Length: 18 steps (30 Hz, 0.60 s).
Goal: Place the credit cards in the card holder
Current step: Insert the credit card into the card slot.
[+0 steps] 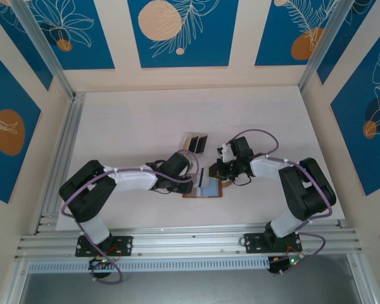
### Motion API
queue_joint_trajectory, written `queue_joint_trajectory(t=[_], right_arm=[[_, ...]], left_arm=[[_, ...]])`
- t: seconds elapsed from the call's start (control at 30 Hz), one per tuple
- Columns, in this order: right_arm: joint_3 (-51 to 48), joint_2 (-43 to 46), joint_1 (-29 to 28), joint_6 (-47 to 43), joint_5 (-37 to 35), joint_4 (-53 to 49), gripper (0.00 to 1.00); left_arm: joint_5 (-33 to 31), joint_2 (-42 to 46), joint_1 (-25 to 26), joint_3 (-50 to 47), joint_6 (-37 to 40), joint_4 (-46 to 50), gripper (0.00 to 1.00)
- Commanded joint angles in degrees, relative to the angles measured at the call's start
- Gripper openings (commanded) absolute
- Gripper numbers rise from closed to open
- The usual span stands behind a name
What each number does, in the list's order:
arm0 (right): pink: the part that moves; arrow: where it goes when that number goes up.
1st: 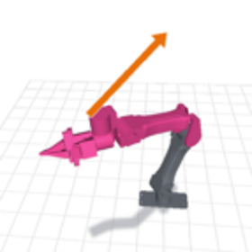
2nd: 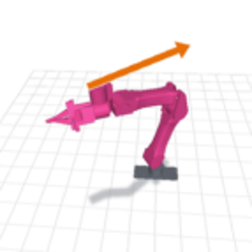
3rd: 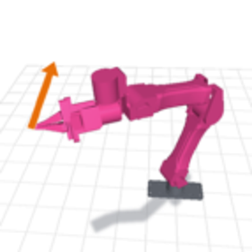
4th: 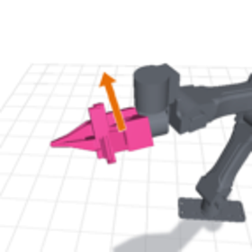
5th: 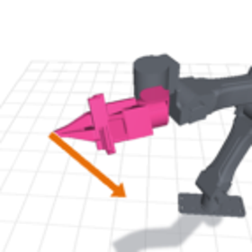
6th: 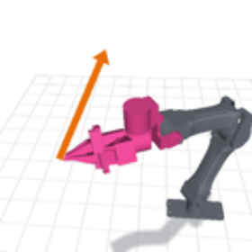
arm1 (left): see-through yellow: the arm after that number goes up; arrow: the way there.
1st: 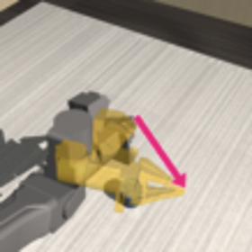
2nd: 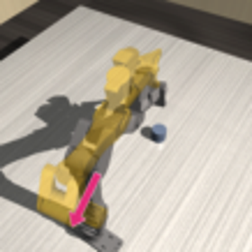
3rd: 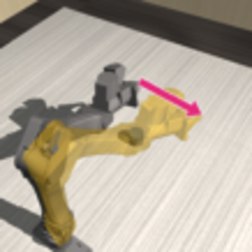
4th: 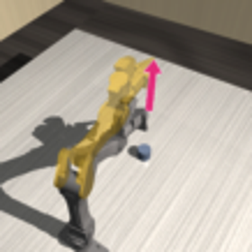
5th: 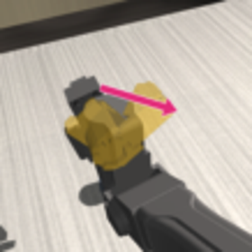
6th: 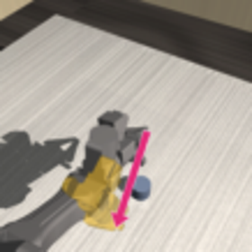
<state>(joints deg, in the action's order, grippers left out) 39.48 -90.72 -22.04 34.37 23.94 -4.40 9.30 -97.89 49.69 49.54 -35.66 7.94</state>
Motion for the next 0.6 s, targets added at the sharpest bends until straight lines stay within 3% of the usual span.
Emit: queue_joint_trajectory(t=[0.0, 0.57], right_arm=[[-2.00, -1.34, 0.16, 1.36, 3.68, 2.87, 0.00], [-7.56, -2.97, 0.76, 3.78, 8.60, 10.00, 0.00]], left_arm=[[-2.36, -3.14, 1.02, -2.74, -0.87, 3.96, 0.15], [-3.41, -3.19, 1.02, -3.04, -1.39, 4.49, 0.15]])
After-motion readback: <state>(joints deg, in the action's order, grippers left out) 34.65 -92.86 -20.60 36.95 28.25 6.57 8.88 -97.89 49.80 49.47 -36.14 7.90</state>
